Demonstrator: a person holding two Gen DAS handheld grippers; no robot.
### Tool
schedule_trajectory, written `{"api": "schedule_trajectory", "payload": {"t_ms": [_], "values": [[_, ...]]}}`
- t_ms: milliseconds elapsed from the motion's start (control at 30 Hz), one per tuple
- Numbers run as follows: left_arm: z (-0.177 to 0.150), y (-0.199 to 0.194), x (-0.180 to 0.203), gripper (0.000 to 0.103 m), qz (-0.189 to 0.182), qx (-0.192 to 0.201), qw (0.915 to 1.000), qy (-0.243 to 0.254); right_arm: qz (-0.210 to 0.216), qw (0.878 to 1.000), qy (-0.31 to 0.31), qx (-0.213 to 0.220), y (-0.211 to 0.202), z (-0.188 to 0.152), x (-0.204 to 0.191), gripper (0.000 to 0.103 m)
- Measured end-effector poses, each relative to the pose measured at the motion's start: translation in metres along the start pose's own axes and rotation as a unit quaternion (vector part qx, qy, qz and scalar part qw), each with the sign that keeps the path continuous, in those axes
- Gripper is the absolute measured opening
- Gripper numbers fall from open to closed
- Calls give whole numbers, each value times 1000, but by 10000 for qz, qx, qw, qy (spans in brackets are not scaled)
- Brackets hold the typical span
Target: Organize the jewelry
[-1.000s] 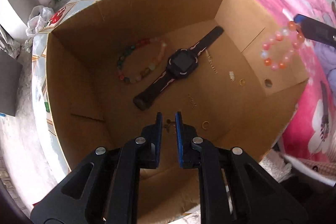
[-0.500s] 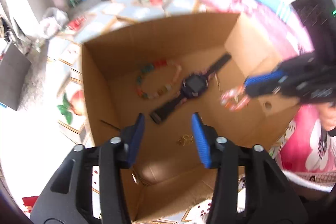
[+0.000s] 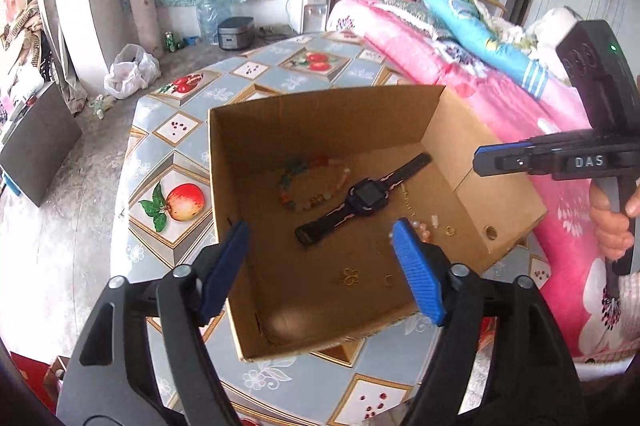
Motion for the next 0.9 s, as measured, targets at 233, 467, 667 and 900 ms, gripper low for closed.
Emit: {"api": "schedule_trajectory", "payload": {"t_ms": [233,467,667,900], "values": [[-6,-47,4,95,519,788,9952,-251,-454,9856,-803,1419,-61,-32,-55,67],[-24,-64,11,95,1571,867,9838,-19,-1114,9677,-1006,2023,-88,-67,-77,96],[-38,-69,23,95,1551,772,9848,86,-2277,9414,-1177,2192,-88,-79,-84,96],[-47,-66,24,95,1651,516,9847,-187,-2417,9406,-826,2234,-83,-91,-79,96]]}}
Point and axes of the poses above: each gripper's, at about its wrist camera, not at the fingertips, and y roughly the way its jaws point, x to its right, z to its top, the point moved 5 cm from there along y, roughly the way its jaws point, and after that the axes turned 12 degrees about z, right-handed, at the moved point
